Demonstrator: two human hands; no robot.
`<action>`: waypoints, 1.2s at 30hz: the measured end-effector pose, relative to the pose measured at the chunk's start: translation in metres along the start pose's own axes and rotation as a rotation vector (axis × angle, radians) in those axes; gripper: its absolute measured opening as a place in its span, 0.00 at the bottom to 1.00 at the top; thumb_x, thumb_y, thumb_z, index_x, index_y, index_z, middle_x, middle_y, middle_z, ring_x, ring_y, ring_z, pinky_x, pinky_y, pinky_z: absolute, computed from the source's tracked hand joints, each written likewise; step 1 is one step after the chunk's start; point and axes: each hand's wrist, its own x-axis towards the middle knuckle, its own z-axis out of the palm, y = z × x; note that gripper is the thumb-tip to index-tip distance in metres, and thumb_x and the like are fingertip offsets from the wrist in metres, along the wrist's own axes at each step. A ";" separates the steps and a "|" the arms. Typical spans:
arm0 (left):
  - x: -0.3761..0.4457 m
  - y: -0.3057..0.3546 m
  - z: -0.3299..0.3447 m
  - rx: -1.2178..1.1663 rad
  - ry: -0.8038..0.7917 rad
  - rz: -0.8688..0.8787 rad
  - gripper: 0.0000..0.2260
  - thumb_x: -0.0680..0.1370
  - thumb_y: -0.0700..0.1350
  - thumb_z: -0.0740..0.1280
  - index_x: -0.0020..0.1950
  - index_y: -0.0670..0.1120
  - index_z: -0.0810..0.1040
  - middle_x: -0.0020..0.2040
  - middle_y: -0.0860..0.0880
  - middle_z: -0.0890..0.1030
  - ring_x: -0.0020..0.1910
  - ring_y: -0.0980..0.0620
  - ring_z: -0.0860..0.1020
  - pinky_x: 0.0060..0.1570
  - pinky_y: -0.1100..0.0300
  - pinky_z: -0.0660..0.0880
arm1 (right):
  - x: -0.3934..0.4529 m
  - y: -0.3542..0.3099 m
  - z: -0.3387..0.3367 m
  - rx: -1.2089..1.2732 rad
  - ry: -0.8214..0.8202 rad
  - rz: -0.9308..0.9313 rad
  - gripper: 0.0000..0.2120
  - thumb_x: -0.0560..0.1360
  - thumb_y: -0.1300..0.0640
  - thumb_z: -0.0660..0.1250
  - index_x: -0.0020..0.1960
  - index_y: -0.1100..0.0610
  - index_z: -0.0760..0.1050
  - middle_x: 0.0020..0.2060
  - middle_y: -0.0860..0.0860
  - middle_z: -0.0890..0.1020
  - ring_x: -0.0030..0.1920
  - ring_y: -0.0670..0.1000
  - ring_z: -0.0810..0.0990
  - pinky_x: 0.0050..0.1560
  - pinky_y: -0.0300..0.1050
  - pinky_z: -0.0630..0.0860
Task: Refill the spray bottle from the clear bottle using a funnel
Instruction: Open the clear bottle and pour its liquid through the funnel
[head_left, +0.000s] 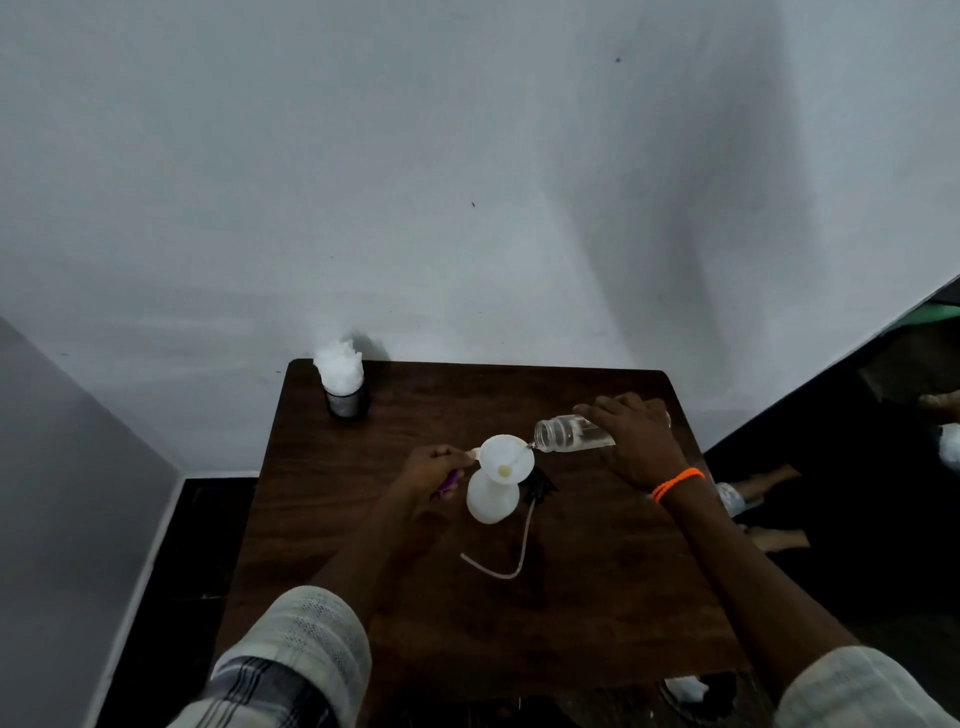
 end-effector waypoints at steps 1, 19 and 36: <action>0.001 0.000 0.000 0.004 0.005 0.000 0.04 0.77 0.42 0.72 0.45 0.41 0.83 0.34 0.44 0.78 0.26 0.52 0.72 0.23 0.60 0.69 | 0.000 0.000 0.000 -0.001 0.002 -0.001 0.37 0.58 0.58 0.76 0.67 0.45 0.76 0.56 0.46 0.81 0.54 0.55 0.77 0.49 0.52 0.66; 0.007 -0.002 -0.001 -0.013 -0.016 0.009 0.04 0.77 0.41 0.72 0.46 0.40 0.83 0.32 0.44 0.78 0.25 0.51 0.72 0.24 0.60 0.69 | 0.005 0.002 0.003 0.026 0.001 -0.016 0.37 0.60 0.60 0.74 0.68 0.45 0.75 0.59 0.46 0.80 0.56 0.55 0.75 0.51 0.56 0.71; 0.009 -0.002 -0.001 0.004 -0.014 -0.004 0.05 0.77 0.42 0.72 0.46 0.40 0.83 0.32 0.44 0.77 0.26 0.51 0.72 0.25 0.59 0.70 | 0.006 0.004 0.002 0.055 0.037 -0.032 0.36 0.60 0.60 0.75 0.68 0.46 0.76 0.60 0.49 0.81 0.56 0.57 0.76 0.52 0.57 0.70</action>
